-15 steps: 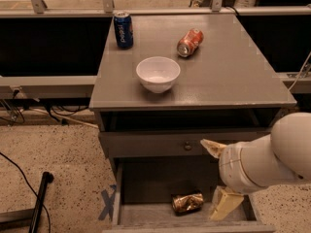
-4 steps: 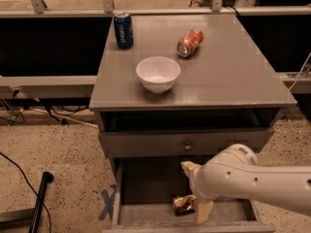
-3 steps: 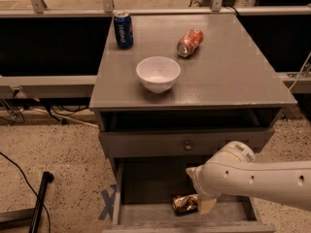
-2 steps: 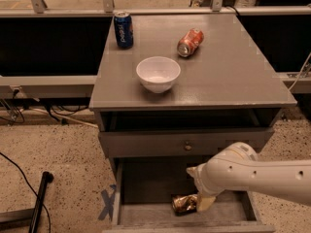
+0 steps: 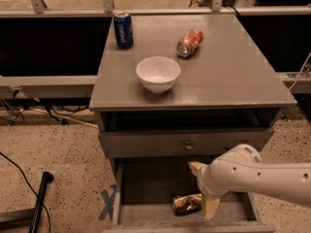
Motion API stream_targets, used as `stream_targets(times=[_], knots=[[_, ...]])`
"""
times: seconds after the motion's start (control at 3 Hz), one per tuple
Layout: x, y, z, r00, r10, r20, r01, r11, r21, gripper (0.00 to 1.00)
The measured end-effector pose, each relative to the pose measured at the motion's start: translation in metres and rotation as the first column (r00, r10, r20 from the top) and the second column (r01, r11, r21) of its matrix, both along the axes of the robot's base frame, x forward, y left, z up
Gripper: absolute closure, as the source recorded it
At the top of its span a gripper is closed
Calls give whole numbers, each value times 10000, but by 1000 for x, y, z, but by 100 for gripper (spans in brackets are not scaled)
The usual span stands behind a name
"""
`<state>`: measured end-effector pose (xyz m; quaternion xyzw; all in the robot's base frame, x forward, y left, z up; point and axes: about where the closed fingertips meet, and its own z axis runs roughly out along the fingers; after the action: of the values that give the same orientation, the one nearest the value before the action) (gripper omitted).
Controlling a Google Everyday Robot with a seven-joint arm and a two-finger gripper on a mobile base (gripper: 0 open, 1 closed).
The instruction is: Pick orange can from middle drawer and place on counter
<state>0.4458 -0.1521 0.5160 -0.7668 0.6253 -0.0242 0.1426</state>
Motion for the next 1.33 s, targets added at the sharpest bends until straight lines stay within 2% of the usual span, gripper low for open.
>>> stream_targets(times=[0.33,0.67,1.33], knots=[[-1,2,-14,9996,-19,-295,30,9993,368,0],[-2,1,-36,9981,81,-603,-19,9949,1009,0],[-2,12,-76,9918,571,-1143,-373,9850,1687,0]])
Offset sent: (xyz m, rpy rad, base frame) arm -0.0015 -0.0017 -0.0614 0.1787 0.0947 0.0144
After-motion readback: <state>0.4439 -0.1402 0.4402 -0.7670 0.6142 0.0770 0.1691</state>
